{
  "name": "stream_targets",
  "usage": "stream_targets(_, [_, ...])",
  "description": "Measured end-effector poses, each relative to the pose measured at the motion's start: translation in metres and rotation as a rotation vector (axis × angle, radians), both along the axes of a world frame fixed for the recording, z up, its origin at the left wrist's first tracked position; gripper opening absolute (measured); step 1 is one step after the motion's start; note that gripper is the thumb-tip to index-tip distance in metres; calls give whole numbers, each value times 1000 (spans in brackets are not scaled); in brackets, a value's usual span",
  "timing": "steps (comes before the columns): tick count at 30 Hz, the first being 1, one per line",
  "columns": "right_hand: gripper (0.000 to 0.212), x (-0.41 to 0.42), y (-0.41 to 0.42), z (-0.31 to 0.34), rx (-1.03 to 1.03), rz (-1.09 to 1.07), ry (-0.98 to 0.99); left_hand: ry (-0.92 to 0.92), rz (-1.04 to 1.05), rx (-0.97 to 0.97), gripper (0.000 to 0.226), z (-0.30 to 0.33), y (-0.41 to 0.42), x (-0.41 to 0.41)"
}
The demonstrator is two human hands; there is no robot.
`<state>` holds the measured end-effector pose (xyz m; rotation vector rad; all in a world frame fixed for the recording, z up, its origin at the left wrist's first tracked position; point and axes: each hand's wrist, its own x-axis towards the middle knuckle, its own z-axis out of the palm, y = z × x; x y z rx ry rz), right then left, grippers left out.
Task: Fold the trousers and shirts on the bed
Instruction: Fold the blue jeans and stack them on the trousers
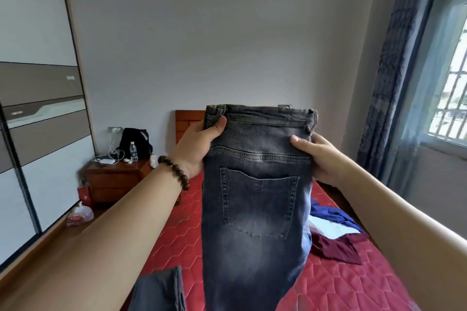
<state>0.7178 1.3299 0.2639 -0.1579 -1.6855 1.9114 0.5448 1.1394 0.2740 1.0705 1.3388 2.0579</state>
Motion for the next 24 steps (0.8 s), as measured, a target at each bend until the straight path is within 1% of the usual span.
stream_targets(1, [48,8,-5,-3,28,18,-52,-15,8,-1,31,1,-5,7])
stream_targets(3, [49,23,-14,-5,102,-17,-60,-19,23,-11,32,0,-16,22])
stream_targets(6, [37,49,-25,-3,143,-99,-6,21,2,-71,36,-3,-35,46])
stream_targets(9, [25,74,-32,-7,172,-109,-11,93,-17,-153,42,-5,-56,70])
stream_targets(13, [17,97,-42,-19,168,-85,0,149,45,-240,35,-13,-74,93])
stream_targets(15, [18,103,-44,-26,158,-80,-10,124,67,-244,32,-19,-78,101])
stream_targets(18, [22,105,-43,-39,178,-79,-43,123,107,-246,36,-35,-76,103])
stream_targets(22, [34,97,-31,-67,207,-79,-132,90,154,-256,36,-71,-63,91])
stream_targets(24, [38,87,-22,-86,207,-83,-190,104,193,-280,36,-95,-52,77])
